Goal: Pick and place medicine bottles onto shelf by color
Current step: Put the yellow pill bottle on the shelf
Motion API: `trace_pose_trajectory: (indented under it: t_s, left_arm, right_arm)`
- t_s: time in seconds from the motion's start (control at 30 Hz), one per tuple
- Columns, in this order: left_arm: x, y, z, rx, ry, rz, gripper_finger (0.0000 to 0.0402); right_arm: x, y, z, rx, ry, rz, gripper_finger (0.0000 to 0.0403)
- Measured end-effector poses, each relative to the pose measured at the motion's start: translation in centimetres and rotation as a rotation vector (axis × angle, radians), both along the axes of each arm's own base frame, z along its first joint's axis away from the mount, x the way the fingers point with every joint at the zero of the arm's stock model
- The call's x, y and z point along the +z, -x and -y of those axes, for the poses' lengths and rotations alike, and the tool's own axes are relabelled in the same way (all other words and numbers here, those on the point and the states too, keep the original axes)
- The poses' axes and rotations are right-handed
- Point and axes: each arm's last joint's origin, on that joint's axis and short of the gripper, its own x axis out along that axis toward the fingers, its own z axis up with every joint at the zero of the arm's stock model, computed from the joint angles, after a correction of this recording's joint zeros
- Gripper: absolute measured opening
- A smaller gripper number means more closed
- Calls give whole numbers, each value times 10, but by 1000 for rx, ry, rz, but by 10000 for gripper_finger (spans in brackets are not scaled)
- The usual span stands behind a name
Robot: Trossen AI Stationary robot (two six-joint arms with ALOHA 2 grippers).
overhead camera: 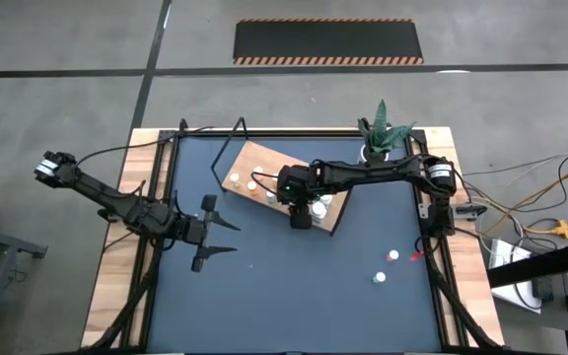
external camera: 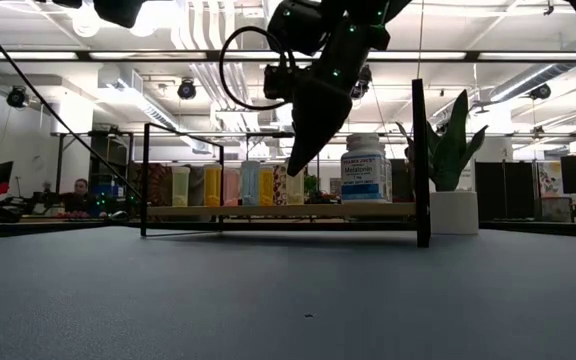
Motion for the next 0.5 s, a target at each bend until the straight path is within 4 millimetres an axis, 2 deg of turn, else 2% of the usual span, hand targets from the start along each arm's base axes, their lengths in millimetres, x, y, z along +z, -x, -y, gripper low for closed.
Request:
trace_pose_trajectory:
  t_s: [0.5]
  left_arm:
    - [0, 0, 0, 0, -1, -1, 212]
  right_arm:
    - [4, 1, 0, -7, -3, 10, 175]
